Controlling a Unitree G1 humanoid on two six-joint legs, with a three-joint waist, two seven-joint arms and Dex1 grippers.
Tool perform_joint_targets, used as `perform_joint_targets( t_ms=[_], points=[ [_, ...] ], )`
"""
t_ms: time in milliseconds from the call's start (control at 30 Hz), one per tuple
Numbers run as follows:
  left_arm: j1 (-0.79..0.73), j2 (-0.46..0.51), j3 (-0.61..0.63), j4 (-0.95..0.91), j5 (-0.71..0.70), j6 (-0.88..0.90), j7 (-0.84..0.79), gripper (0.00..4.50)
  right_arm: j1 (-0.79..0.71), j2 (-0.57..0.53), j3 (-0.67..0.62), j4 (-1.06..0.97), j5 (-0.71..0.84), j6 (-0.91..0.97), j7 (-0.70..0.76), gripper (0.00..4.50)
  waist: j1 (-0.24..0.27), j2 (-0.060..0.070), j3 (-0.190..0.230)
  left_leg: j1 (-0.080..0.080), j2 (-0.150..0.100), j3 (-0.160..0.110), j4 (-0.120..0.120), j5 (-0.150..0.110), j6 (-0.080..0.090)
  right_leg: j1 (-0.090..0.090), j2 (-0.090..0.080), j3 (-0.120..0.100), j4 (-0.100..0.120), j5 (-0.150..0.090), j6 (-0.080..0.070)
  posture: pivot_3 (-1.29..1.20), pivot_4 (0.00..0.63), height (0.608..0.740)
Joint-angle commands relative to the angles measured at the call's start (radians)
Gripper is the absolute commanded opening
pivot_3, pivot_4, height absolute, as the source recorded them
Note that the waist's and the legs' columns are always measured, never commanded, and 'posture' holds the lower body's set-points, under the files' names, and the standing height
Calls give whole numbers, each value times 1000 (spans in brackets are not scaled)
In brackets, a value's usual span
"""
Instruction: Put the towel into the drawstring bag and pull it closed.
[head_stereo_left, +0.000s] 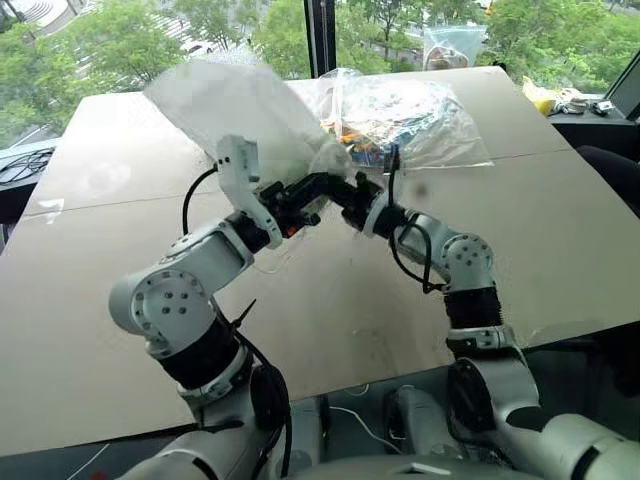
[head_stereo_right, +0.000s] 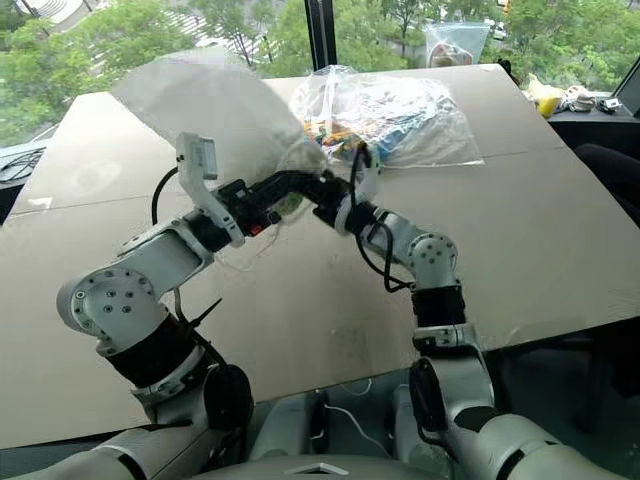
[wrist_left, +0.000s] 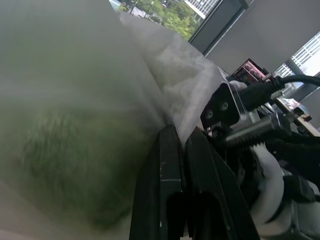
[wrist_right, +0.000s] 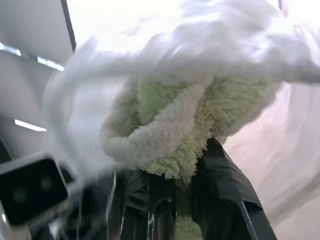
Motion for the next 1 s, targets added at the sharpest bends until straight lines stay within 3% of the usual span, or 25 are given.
perform_joint_targets(
  t_ms=[33,67,200,333,500,600,700,767,900,1000],
  points=[
    [0,5,-17,-24,-61,-44,-1,0,0,8,110,-94,-77,52,68,61,-2,0,0,0,0,0,0,0,0,0,0,0,0,0,0,0,150,740],
    [4,9,-20,-17,-63,-52,5,0,6,15,120,-111,-86,55,78,61,-5,0,0,0,0,1,-1,0,0,-1,1,1,0,0,0,0,150,740],
    [31,33,-51,-13,-73,-86,11,0,-53,83,-41,-28,24,-42,-8,61,3,0,0,0,0,-2,-3,0,0,-1,2,0,0,0,0,0,150,740],
    [57,59,-90,-12,-82,-135,8,0,23,-30,248,-168,-188,79,123,61,-6,1,0,0,0,1,-2,0,0,-1,1,2,0,0,0,0,150,740],
    [91,133,-144,-3,-67,-242,-34,0,-71,38,-26,27,-55,-44,9,61,-1,1,1,0,0,-1,-2,0,0,-1,1,-1,1,0,0,0,150,740],
    [118,253,-225,22,-4,-361,-120,0,-39,-56,172,-64,-238,12,152,61,2,1,1,0,0,0,-1,0,0,-1,1,0,0,0,-1,0,150,740],
    [139,361,-306,44,57,-493,-213,0,-62,4,49,3,-156,-2,86,61,-6,1,1,0,0,1,-2,0,0,-2,1,1,0,-1,-2,0,150,740],
    [147,422,-355,59,109,-581,-270,0,-34,-24,150,-54,-256,5,149,61,-5,2,1,0,0,1,-4,0,0,-2,1,1,0,0,-1,0,150,740],
    [166,549,-471,97,260,-776,-360,0,-122,60,-84,106,-151,-124,-56,61,-1,2,2,-1,0,3,-4,0,0,-4,0,2,-1,0,-1,0,150,740],
    [155,589,-520,132,335,-877,-373,0,-86,-26,121,43,-337,-80,90,61,4,4,3,-1,0,4,-4,0,0,-4,0,1,-1,-1,-2,0,150,740]
  ],
)
